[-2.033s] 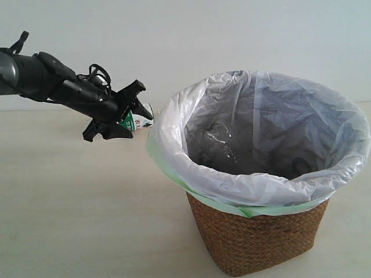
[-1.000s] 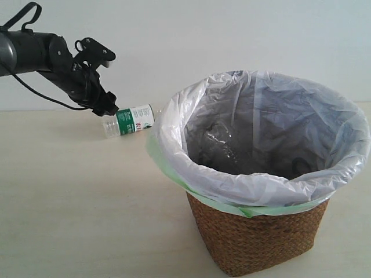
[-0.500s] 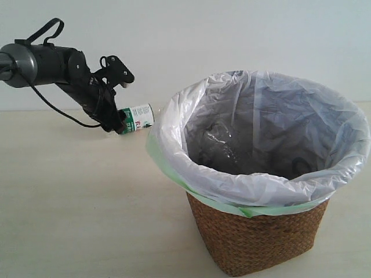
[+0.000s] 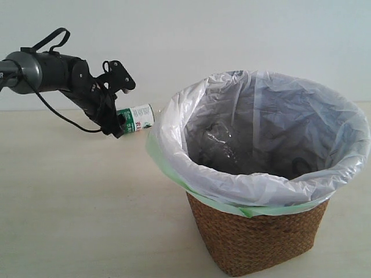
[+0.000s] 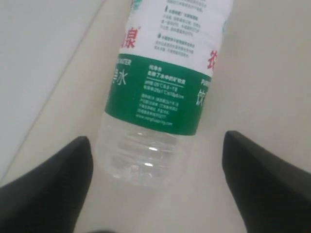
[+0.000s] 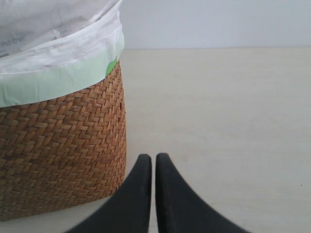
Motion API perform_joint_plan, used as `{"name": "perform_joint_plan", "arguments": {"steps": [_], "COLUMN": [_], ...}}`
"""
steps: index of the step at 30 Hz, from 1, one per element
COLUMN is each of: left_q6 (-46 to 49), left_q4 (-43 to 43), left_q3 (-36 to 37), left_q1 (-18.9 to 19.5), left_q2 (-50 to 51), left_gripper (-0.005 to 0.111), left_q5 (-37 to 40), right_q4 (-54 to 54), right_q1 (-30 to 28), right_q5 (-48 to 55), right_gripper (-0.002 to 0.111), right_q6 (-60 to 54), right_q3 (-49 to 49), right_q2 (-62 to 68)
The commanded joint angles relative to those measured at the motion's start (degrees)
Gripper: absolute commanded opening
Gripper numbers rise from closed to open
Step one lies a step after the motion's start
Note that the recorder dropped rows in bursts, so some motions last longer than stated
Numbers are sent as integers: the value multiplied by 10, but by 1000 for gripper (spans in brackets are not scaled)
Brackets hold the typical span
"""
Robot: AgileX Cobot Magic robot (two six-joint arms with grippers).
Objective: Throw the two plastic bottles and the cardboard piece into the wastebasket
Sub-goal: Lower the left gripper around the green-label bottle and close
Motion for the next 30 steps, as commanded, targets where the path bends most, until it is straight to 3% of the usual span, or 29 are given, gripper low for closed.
{"name": "perform_joint_plan", "arguments": {"steps": [1,26,30], "left_q6": [0,-15,-49], "left_q4": [12,21,21], "left_q3": [-2,-7,-7], "left_q1": [0,0,0], "left_q2": [4,47,47], "left_gripper": [69,69,59], "left_q5": [-10,-55,-70], "right_q4": [-4,-4,-4], "right_q1": [-3,-3,-3], "right_q5": [-5,-5,-5], "right_gripper": [0,0,0], "right_q6": [-2,-2,-2], "right_q3": [-1,-1,-1], "right_q2": [-3,-3,-3]}}
